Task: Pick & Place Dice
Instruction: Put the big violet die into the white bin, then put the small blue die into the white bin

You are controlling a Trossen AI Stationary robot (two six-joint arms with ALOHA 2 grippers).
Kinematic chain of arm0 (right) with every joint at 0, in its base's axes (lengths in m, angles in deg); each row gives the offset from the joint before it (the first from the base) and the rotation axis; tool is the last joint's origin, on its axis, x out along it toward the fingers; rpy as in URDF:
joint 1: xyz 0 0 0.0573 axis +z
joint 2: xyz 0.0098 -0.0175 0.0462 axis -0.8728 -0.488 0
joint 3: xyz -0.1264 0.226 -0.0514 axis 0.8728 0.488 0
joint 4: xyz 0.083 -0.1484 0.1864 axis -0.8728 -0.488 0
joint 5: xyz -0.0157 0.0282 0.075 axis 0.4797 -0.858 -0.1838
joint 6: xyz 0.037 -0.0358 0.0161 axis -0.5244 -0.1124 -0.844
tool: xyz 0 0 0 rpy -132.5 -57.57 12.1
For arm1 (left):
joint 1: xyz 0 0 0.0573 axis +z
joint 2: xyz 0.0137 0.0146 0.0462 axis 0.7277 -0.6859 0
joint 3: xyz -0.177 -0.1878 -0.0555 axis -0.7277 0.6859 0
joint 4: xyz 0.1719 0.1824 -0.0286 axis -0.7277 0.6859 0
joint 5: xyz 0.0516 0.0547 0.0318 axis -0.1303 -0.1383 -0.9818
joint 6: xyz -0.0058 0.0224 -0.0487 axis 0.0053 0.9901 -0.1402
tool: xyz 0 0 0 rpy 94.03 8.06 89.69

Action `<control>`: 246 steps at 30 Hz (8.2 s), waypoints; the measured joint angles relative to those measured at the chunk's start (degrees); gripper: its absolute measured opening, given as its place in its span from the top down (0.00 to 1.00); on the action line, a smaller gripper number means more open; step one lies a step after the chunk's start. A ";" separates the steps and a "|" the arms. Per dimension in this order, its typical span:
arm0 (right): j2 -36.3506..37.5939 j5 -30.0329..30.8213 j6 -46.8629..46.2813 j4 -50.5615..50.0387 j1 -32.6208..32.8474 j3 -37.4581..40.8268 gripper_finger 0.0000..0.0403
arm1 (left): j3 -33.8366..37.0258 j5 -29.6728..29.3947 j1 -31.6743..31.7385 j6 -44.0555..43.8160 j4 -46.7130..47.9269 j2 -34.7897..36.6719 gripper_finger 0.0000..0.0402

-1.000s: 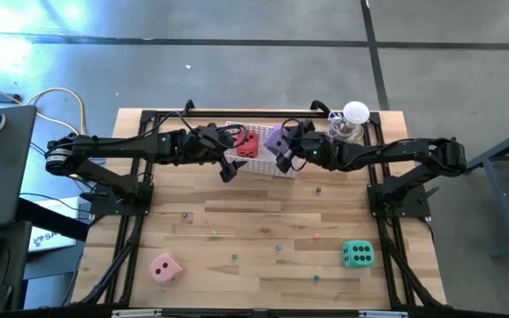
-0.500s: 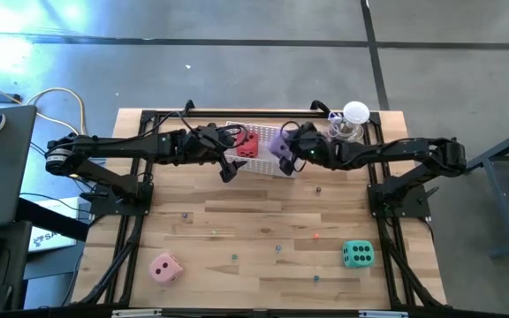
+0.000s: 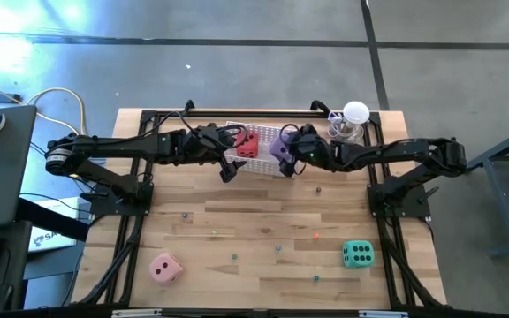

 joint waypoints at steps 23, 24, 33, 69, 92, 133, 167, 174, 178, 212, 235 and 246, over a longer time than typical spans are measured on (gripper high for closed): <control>0.00 -2.35 -1.72 2.45 4.46 0.00 0.01 | 0.00 0.00 0.00 0.00 -0.01 0.00 0.00; 0.00 -3.10 -1.72 3.09 4.44 0.00 0.01 | 0.00 0.00 0.01 0.00 -0.01 -0.01 0.00; 0.00 0.78 -1.09 1.81 4.52 0.00 0.01 | 0.00 0.00 0.02 0.00 0.00 -0.01 0.00; 0.28 -1.18 -0.45 11.90 6.14 1.84 0.01 | 0.00 0.00 0.01 0.00 0.01 -0.01 0.00; 0.02 -1.92 0.44 13.50 7.52 1.84 0.01 | -0.01 -0.27 2.94 15.92 -27.84 -18.02 0.00; 9.86 12.96 -5.30 -5.89 36.00 1.81 0.01 | 0.05 -6.64 -16.40 -3.46 6.28 7.74 0.00; 9.81 5.87 -2.83 -5.33 35.08 1.81 0.01 | 45.54 -4.04 -32.00 -12.34 -1.47 30.07 0.00; 9.81 5.83 3.04 -2.55 34.51 1.84 0.01 | 46.40 -3.51 -31.98 -14.62 -1.82 29.95 0.00; 9.81 5.77 4.31 -1.43 33.15 1.84 0.01 | 46.40 -3.37 -31.98 -14.16 -2.70 29.95 0.00; 9.67 -4.68 1.06 -1.47 28.54 1.84 0.01 | 46.77 4.27 -31.63 -13.74 -1.16 29.90 0.00; 5.77 -3.98 -1.39 0.39 35.21 1.84 0.01 | 47.04 4.08 -31.63 -15.63 -8.05 29.89 0.00; 5.79 -3.99 -0.54 1.12 32.72 1.84 0.01 | 47.04 2.45 -31.87 -5.54 -14.20 29.15 0.00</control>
